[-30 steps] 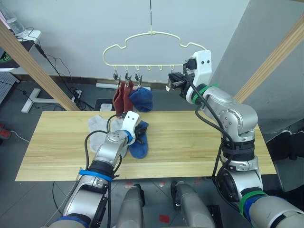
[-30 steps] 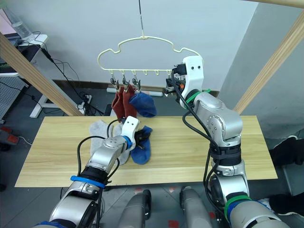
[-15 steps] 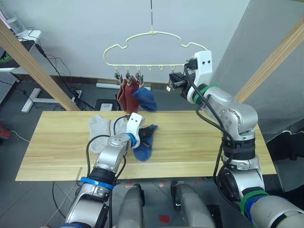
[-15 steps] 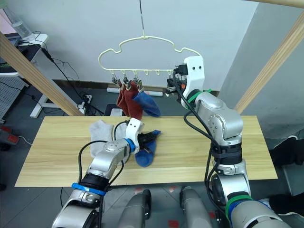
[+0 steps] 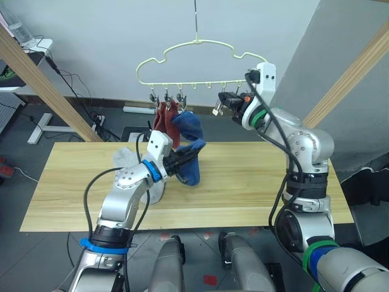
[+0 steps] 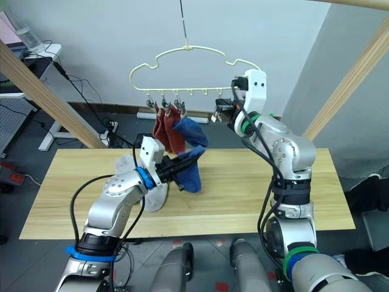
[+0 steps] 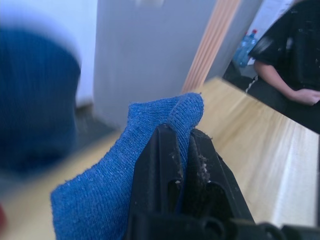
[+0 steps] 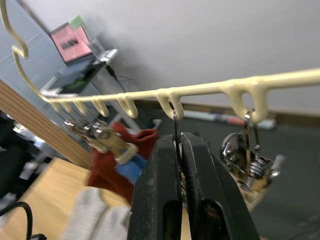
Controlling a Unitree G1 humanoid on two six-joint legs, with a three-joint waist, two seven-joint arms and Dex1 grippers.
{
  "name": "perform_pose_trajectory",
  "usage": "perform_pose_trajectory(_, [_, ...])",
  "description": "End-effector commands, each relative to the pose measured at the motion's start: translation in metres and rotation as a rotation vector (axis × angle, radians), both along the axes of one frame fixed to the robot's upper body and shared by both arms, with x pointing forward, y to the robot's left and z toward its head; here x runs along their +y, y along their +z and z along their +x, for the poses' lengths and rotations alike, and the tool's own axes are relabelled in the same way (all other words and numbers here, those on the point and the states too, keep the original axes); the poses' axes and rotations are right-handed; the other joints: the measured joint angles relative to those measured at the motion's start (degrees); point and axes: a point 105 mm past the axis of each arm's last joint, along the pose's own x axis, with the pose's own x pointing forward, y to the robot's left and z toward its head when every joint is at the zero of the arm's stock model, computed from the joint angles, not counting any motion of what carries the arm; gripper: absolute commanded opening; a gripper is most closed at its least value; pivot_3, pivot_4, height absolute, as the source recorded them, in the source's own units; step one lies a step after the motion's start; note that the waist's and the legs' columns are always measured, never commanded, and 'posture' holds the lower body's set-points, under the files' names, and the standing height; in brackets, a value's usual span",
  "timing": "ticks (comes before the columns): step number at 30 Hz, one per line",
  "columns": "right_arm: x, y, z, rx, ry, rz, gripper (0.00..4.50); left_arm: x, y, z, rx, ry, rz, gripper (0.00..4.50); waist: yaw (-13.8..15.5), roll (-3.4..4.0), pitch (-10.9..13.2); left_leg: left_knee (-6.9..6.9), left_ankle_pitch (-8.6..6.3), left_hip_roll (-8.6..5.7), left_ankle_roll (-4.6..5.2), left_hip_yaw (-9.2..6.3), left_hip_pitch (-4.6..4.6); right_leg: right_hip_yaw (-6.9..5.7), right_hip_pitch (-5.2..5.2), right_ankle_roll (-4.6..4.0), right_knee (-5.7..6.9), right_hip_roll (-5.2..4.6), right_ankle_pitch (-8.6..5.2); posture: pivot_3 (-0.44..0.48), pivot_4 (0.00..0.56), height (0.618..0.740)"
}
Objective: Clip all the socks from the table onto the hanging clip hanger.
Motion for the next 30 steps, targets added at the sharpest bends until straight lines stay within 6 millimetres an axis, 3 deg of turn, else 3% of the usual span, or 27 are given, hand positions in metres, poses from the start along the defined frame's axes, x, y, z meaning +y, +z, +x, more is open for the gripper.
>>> perform_pose_trajectory(1, [-0.005, -0.005, 0.0, 0.09, 0.007, 0.043, 0.0, -0.007, 0.019, -0.003, -0.167, -0.004, -0.002, 0.0, 0.2, 0.0, 0.0, 0.01, 0.0, -0.01, 0.0, 0.01, 0.0, 0.01, 0.0, 0.0, -0.01, -0.01, 0.0, -0.039, 0.284, 0.74])
perform_pose_trajectory(12, [0.005, -0.002, -0.011, 0.255, 0.096, 0.194, 0.0, -0.012, 0.022, 0.008, -0.238, 0.029, 0.007, 0.0, 0.43, -0.01, 0.0, 0.02, 0.0, -0.05, 0.02, 0.01, -0.03, -0.01, 0.01, 0.01, -0.02, -0.03, 0.0, -0.041, 0.285, 0.74])
perform_pose_trajectory(30, [0.016, -0.009, -0.019, 0.291, 0.122, 0.174, 0.0, -0.017, 0.04, 0.014, -0.349, 0.042, -0.021, 0.0, 0.33, -0.01, 0.0, 0.03, 0.0, -0.05, 0.02, 0.0, -0.03, -0.02, 0.01, 0.02, 0.0, -0.01, 0.0, -0.045, 0.288, 0.74])
